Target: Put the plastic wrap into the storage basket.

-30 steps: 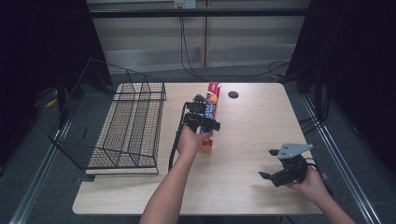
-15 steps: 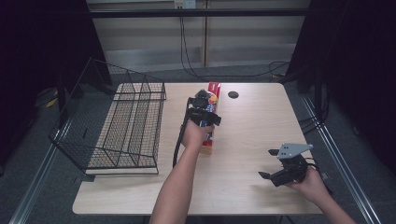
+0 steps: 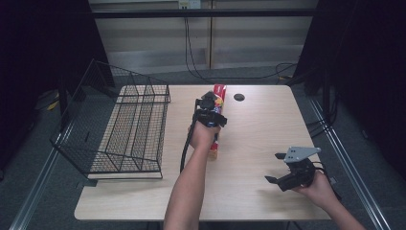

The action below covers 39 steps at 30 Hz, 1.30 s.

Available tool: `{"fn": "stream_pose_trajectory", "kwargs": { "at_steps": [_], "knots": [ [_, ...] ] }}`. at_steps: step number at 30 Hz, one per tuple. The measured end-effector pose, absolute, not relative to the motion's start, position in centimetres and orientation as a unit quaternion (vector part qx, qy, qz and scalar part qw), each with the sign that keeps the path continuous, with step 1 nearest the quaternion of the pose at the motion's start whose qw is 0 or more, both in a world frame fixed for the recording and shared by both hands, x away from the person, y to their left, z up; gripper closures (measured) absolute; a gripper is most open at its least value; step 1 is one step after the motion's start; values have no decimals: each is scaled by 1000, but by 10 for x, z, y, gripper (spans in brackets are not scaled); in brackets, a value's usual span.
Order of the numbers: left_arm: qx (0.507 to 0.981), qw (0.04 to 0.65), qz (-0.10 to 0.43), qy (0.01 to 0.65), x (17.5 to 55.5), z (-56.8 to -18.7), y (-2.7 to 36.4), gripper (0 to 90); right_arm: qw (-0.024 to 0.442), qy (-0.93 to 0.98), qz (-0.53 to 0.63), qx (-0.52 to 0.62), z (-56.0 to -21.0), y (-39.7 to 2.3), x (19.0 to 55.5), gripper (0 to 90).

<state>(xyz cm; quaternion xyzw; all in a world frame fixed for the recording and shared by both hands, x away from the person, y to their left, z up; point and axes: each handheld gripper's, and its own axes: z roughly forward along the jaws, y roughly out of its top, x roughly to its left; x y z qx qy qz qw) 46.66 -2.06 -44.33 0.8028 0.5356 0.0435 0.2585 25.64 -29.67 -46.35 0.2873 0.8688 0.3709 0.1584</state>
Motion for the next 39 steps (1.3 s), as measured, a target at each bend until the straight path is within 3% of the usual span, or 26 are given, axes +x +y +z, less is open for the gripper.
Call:
{"fn": "stream_pose_trajectory", "kwargs": {
  "at_steps": [5, 15, 34, 39],
  "knots": [
    [805, 248, 50, 537, 465, -447, -23, 345, 158, 870, 371, 285, -464, -296, 256, 96],
    [800, 249, 26, 546, 463, -449, -14, 387, 160, 867, 370, 291, -463, -297, 257, 96],
    [827, 232, 10, 512, 409, -444, 30, 402, 159, 868, 369, 292, -465, -294, 259, 96],
    [833, 223, 15, 506, 412, -444, 26, 367, 161, 867, 369, 294, -464, -295, 260, 97]
  ]
}}
